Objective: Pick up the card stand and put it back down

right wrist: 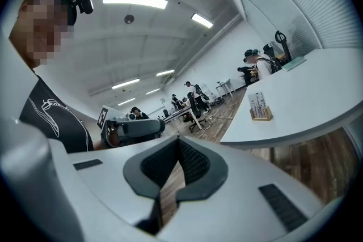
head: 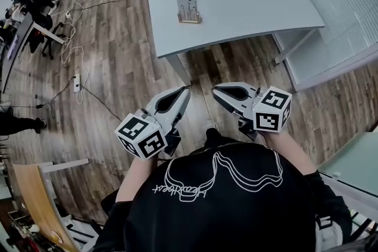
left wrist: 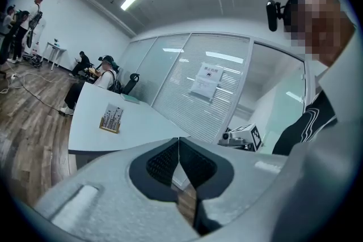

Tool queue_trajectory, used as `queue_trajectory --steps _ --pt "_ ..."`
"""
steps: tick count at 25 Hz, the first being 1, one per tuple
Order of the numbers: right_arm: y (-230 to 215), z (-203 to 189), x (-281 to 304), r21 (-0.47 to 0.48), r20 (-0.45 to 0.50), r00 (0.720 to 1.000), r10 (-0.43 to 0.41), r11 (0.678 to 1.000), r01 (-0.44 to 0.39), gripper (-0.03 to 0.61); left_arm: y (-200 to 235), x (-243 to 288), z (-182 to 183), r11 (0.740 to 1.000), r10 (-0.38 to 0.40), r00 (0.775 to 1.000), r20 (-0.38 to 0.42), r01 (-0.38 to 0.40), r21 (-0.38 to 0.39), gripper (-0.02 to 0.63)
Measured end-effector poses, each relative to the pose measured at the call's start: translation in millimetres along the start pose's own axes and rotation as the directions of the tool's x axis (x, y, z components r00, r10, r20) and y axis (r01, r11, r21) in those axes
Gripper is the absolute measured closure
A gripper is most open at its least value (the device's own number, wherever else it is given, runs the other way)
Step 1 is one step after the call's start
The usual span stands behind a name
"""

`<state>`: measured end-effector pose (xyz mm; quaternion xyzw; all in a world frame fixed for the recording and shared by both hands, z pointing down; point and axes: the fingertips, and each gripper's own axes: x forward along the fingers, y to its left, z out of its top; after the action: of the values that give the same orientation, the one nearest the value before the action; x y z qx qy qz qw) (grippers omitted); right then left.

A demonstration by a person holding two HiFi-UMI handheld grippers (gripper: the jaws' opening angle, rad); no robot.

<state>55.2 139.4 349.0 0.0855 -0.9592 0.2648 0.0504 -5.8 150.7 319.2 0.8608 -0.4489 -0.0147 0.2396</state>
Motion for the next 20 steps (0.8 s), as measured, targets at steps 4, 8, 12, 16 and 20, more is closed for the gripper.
queue_trajectory --steps 4,8,12,16,20 --pt "-34 21 16 0.014 -0.002 1.0 -0.009 1.0 0.009 0.571 33 25 16 1.0 0.02 1.0 -0.009 -0.02 -0.017 0.599" --pt "-70 50 37 -0.049 -0.014 1.0 -0.013 0.999 0.013 0.571 66 44 34 0.999 0.047 0.999 -0.004 -0.047 -0.005 0.598" --pt "-95 67 55 -0.099 -0.026 0.999 -0.031 0.995 0.028 0.57 94 55 41 0.998 0.068 0.998 0.002 -0.068 -0.008 0.598" --pt "-112 73 69 -0.078 -0.019 0.999 -0.043 0.996 0.041 0.569 119 63 48 0.997 0.073 0.997 -0.001 -0.073 -0.011 0.598" --pt "-140 68 82 -0.074 -0.036 0.996 -0.08 0.994 0.078 0.569 145 80 53 0.998 0.036 0.999 0.004 -0.036 -0.057 0.598"
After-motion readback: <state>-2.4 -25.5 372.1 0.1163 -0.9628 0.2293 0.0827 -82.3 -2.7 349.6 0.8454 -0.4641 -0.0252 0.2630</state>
